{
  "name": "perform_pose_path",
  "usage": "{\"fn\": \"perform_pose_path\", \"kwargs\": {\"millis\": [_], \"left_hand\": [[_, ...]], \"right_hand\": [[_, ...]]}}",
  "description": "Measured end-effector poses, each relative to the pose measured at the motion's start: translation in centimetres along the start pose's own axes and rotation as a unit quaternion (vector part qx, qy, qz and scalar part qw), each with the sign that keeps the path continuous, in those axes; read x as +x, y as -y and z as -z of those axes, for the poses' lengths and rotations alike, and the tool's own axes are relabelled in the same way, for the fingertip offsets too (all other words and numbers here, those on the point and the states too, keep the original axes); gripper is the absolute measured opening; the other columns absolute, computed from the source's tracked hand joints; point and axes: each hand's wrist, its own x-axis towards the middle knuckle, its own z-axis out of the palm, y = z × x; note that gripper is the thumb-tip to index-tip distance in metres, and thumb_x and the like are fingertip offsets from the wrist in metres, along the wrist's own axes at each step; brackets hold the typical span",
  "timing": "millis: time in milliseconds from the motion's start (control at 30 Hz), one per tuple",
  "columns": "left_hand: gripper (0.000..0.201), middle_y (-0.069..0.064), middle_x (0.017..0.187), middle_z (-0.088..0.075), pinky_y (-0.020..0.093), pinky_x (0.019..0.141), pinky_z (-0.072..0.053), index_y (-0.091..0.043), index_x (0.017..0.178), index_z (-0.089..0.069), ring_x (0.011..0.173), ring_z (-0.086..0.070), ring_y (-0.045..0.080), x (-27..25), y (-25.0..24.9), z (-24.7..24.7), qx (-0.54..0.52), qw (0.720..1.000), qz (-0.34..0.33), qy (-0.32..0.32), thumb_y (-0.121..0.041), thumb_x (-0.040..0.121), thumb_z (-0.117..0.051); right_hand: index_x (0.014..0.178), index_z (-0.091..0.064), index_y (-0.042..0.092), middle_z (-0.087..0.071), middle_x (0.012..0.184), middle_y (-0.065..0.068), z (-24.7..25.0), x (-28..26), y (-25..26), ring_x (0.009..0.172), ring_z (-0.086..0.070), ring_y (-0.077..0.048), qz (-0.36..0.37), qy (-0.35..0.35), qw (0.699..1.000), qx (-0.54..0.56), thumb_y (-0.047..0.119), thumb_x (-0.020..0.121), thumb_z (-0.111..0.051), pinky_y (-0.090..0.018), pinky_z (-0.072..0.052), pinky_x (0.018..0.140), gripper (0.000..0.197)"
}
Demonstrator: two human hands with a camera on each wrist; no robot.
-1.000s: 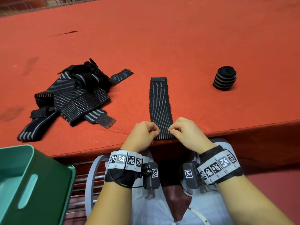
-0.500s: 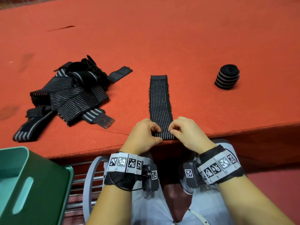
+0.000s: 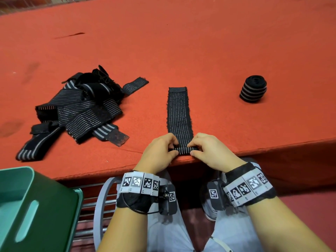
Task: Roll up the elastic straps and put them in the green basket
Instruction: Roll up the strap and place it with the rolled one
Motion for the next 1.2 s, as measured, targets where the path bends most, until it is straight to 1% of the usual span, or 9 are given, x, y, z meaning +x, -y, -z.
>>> {"fn": "perform_pose_path", "kwargs": {"millis": [67, 233, 433, 600, 700, 800, 1000, 1133, 1200], "left_hand": [[0.021, -0.011, 0.083, -0.061, 0.042, 0.081, -0.050, -0.032, 0.091, -0.055, 0.082, -0.059, 0.011, 0.3, 0.1, 0.1, -0.010, 1.000, 0.006, 0.003, -0.021, 0.083, -0.071], [0.013, -0.008, 0.076, -0.062, 0.037, 0.076, -0.051, -0.028, 0.085, -0.058, 0.074, -0.060, 0.010, 1.0, 0.2, 0.3, -0.025, 0.999, 0.021, 0.009, -0.021, 0.085, -0.068], [0.013, -0.005, 0.088, -0.056, 0.030, 0.080, -0.042, -0.028, 0.083, -0.059, 0.084, -0.053, 0.010, 1.6, -0.1, 0.6, -0.007, 1.000, 0.006, 0.008, -0.017, 0.089, -0.065], [0.014, -0.006, 0.090, -0.058, 0.031, 0.083, -0.044, -0.028, 0.089, -0.059, 0.087, -0.055, 0.011, 1.9, -0.1, 0.5, -0.020, 0.999, -0.011, 0.024, -0.015, 0.088, -0.064], [0.014, -0.005, 0.091, -0.059, 0.032, 0.084, -0.045, -0.027, 0.090, -0.060, 0.087, -0.055, 0.012, 2.0, 0.0, 0.5, -0.025, 0.999, -0.008, 0.029, -0.014, 0.087, -0.065], [0.017, -0.005, 0.088, -0.058, 0.034, 0.084, -0.045, -0.029, 0.089, -0.059, 0.087, -0.054, 0.013, 2.1, 0.2, 0.4, -0.035, 0.999, -0.001, 0.013, -0.014, 0.087, -0.066], [0.012, -0.009, 0.087, -0.051, 0.032, 0.083, -0.044, -0.031, 0.085, -0.065, 0.086, -0.053, 0.011, 2.0, 0.3, 0.0, -0.026, 0.999, -0.003, -0.022, -0.020, 0.086, -0.070], [0.030, -0.013, 0.091, -0.046, 0.033, 0.087, -0.046, -0.033, 0.094, -0.067, 0.092, -0.053, 0.010, 1.8, 0.4, 0.2, 0.005, 1.000, 0.007, 0.000, -0.024, 0.071, -0.083], [0.031, -0.014, 0.093, -0.046, 0.035, 0.088, -0.047, -0.033, 0.097, -0.067, 0.094, -0.054, 0.011, 1.8, 0.4, 0.2, 0.023, 1.000, 0.010, -0.003, -0.021, 0.072, -0.082]], "right_hand": [[0.110, -0.071, 0.022, -0.062, 0.101, 0.008, 0.2, 0.3, 0.0, 0.096, -0.057, -0.013, -0.005, -0.004, 1.000, 0.011, 0.023, 0.089, -0.069, -0.037, -0.048, 0.090, 0.021], [0.099, -0.060, 0.023, -0.056, 0.076, 0.012, 0.6, 0.9, 0.2, 0.073, -0.054, -0.009, -0.036, -0.008, 0.998, 0.045, 0.020, 0.090, -0.067, -0.034, -0.048, 0.074, 0.012], [0.093, -0.064, 0.021, -0.052, 0.090, 0.008, 0.2, 2.0, -0.2, 0.088, -0.051, -0.011, -0.022, -0.007, 0.999, 0.027, 0.019, 0.090, -0.066, -0.030, -0.042, 0.081, 0.004], [0.101, -0.065, 0.018, -0.055, 0.096, 0.007, -0.1, 2.3, 0.0, 0.094, -0.051, -0.012, -0.006, -0.006, 1.000, 0.016, 0.013, 0.092, -0.063, -0.030, -0.041, 0.086, 0.011], [0.106, -0.061, 0.020, -0.054, 0.097, 0.010, 0.0, 2.3, 0.1, 0.087, -0.048, -0.005, -0.007, -0.004, 1.000, 0.023, 0.012, 0.093, -0.061, -0.026, -0.037, 0.080, 0.015], [0.100, -0.057, 0.022, -0.051, 0.093, 0.013, -0.2, 2.4, -0.1, 0.075, -0.043, 0.002, -0.015, -0.013, 0.999, 0.033, 0.012, 0.091, -0.061, -0.025, -0.034, 0.075, 0.014], [0.090, -0.067, 0.019, -0.051, 0.093, 0.006, -0.7, 2.8, -0.3, 0.091, -0.052, -0.012, -0.026, -0.043, 0.998, 0.036, 0.014, 0.092, -0.064, -0.029, -0.040, 0.084, 0.007], [0.095, -0.072, 0.020, -0.052, 0.096, 0.006, -0.4, 2.7, -0.3, 0.083, -0.050, -0.006, -0.018, -0.033, 0.999, 0.031, 0.017, 0.089, -0.069, -0.026, -0.040, 0.082, 0.008], [0.099, -0.071, 0.021, -0.051, 0.098, 0.006, 0.0, 2.6, -0.4, 0.076, -0.047, 0.000, -0.007, -0.010, 1.000, 0.023, 0.019, 0.083, -0.075, -0.024, -0.041, 0.079, 0.016]]}}
